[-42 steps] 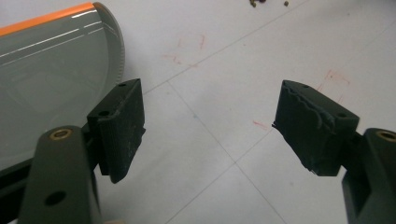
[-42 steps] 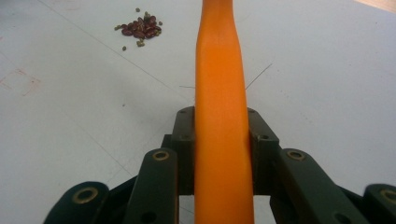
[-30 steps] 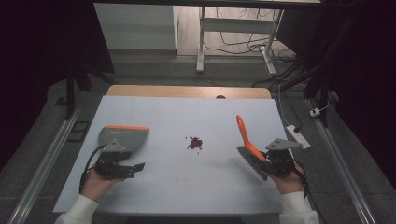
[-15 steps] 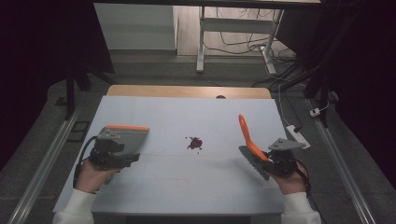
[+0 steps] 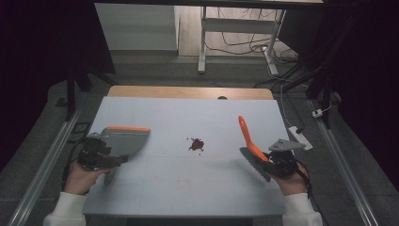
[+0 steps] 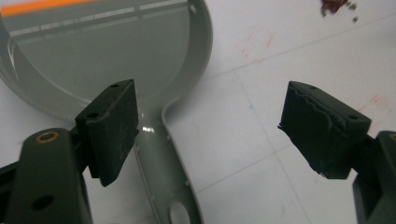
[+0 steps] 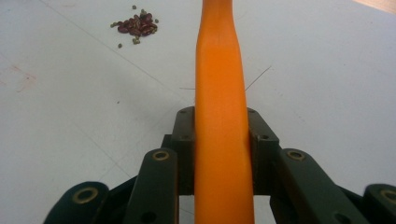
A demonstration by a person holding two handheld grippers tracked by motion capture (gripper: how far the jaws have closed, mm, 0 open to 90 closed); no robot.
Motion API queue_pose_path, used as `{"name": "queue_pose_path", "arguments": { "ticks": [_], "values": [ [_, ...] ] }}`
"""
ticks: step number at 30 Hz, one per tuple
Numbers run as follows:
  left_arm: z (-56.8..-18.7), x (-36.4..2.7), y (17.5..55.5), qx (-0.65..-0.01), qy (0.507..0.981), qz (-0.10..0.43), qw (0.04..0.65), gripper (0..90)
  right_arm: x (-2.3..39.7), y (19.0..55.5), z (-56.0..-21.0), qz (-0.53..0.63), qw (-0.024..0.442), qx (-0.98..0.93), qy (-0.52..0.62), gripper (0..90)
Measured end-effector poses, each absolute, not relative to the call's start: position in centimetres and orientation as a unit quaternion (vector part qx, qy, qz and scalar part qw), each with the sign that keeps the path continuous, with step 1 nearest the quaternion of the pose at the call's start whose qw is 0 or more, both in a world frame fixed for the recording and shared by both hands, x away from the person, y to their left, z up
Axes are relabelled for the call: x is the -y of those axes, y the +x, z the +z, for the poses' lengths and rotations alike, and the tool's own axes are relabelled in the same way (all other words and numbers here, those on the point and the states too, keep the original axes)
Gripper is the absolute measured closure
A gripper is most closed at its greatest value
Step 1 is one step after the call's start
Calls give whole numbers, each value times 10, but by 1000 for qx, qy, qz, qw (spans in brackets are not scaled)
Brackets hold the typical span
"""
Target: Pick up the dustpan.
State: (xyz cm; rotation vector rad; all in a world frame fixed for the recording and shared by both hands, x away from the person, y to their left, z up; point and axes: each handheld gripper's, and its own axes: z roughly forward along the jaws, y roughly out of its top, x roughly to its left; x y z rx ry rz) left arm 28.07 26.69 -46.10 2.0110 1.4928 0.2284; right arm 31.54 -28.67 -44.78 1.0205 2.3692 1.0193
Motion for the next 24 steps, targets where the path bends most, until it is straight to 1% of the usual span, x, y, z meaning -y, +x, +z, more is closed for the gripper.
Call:
{"name": "queue_pose_path", "arguments": {
  "ticks": [5, 9, 14, 19, 24],
  "values": [
    [-467, -271, 283, -584, 757, 82, 281, 187, 287, 314, -445, 366, 186, -838, 359, 701],
    [-472, -278, 286, -611, 743, 76, 262, 173, 286, 313, -446, 364, 187, -838, 360, 701],
    [-481, -286, 288, -628, 733, 59, 256, 177, 285, 312, -447, 362, 187, -840, 359, 701],
    [-491, -284, 290, -624, 738, 38, 255, 176, 284, 312, -449, 359, 186, -841, 359, 701],
    [-498, -283, 294, -632, 732, 23, 253, 181, 284, 312, -450, 358, 185, -842, 359, 701]
  ]
}}
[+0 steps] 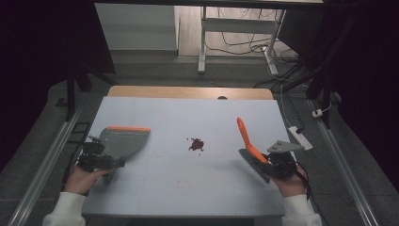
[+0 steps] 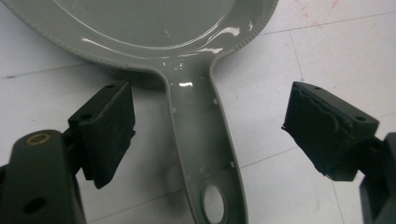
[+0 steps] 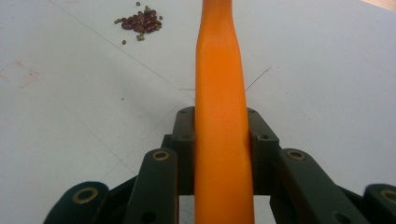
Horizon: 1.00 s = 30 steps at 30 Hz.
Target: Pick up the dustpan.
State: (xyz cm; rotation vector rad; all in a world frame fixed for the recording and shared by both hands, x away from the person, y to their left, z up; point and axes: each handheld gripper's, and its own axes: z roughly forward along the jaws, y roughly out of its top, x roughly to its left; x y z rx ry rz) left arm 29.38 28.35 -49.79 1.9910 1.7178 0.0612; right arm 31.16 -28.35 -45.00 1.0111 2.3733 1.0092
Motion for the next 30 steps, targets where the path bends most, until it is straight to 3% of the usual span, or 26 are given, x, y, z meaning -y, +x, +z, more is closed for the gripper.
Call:
{"name": "queue_pose_path", "arguments": {
  "ticks": [9, 30],
  "values": [
    [-507, -285, 296, -642, 728, 9, 241, 223, 285, 312, -451, 356, 186, -841, 362, 701],
    [-517, -280, 305, -661, 708, 13, 249, 571, 284, 313, -455, 350, 186, -843, 363, 701]
  ]
}}
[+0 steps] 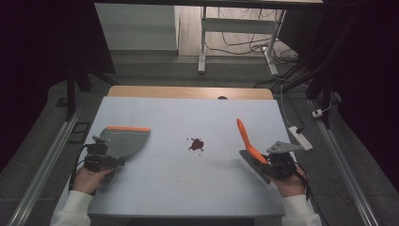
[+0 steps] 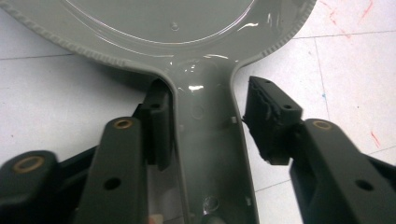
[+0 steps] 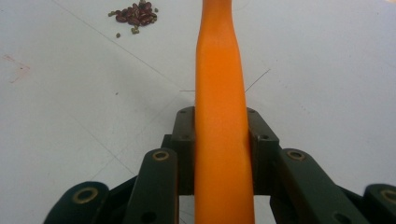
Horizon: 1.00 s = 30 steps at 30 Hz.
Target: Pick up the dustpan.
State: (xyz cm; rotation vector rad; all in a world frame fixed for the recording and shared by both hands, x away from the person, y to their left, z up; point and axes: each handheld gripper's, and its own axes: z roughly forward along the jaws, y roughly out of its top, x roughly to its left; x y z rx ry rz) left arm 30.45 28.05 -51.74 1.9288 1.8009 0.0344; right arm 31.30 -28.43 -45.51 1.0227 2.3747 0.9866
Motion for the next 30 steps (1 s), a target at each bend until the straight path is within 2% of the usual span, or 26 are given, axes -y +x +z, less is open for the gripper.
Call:
{"name": "queue_pose_path", "arguments": {
  "ticks": [9, 30],
  "values": [
    [-517, -284, 303, -661, 705, 18, 254, 609, 284, 312, -455, 351, 189, -843, 361, 701],
    [-509, -296, 296, -634, 711, 63, 298, 621, 285, 311, -454, 356, 196, -840, 360, 701]
  ]
}}
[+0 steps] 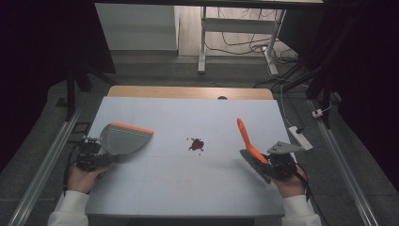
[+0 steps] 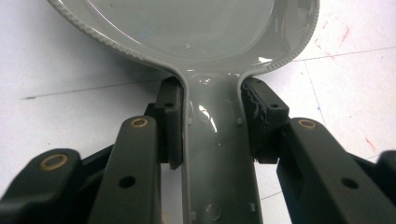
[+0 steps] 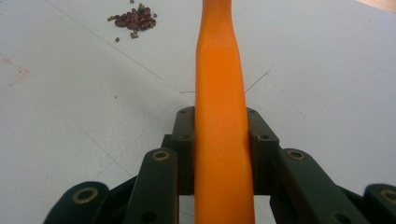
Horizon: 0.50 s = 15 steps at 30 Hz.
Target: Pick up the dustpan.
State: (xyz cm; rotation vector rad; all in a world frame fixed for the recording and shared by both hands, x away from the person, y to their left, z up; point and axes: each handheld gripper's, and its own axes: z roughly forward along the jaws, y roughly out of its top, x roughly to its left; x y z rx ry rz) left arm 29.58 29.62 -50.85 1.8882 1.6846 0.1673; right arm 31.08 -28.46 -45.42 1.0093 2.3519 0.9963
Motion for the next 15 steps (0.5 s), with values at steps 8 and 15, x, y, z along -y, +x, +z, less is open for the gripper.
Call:
{"name": "queue_pose_path", "arguments": {
  "ticks": [8, 15],
  "values": [
    [-506, -300, 294, -611, 719, 71, 323, 621, 286, 311, -453, 359, 197, -837, 363, 701],
    [-503, -301, 291, -576, 731, 78, 358, 621, 286, 311, -453, 361, 200, -836, 362, 701]
  ]
}}
